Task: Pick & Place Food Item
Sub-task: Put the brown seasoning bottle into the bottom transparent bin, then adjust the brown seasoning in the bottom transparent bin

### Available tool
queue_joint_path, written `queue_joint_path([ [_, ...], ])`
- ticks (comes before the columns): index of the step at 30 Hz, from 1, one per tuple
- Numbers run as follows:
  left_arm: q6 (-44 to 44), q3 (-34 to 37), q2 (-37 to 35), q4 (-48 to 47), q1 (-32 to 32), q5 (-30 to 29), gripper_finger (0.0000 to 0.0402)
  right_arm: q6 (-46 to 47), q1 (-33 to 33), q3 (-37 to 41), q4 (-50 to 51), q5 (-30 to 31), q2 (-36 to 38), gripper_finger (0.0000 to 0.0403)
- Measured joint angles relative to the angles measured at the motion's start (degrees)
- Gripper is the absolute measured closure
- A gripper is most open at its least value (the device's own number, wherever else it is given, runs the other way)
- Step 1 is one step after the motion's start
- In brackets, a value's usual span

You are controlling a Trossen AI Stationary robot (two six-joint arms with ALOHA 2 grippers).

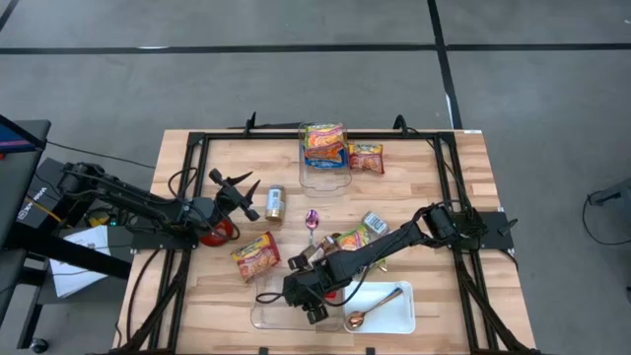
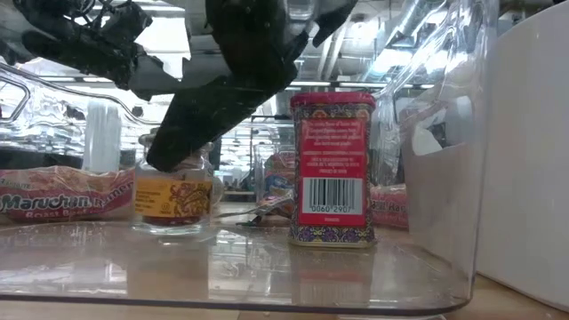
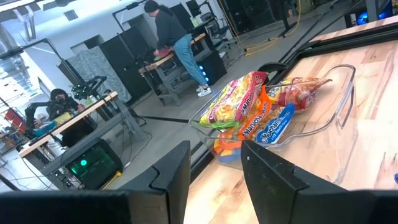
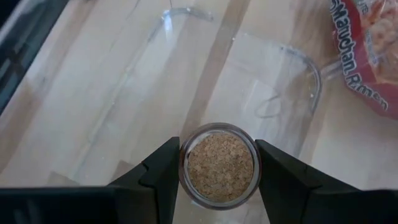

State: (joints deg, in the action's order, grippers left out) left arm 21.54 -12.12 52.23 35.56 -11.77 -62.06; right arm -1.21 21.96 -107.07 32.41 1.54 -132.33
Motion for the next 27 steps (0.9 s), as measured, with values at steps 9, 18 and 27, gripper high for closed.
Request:
queue_joint_path([
  [9,0.0,0.0,0.0,0.01,0.0,0.0,0.0265,-0.09,-0.18,0.0,-0.29,2.62,0.04,0.0162],
  [18,0.0,0.0,0.0,-0.01,0.0,0.0,0.0265,-0.32,-0.37,-5.14,3.77,3.21,0.13,0.0173],
  [27,-0.02,0.0,0.0,-0.23,0.0,0.0,0.0265,-0.28,0.04,-5.92,4.43,4.56,0.13,0.0183],
])
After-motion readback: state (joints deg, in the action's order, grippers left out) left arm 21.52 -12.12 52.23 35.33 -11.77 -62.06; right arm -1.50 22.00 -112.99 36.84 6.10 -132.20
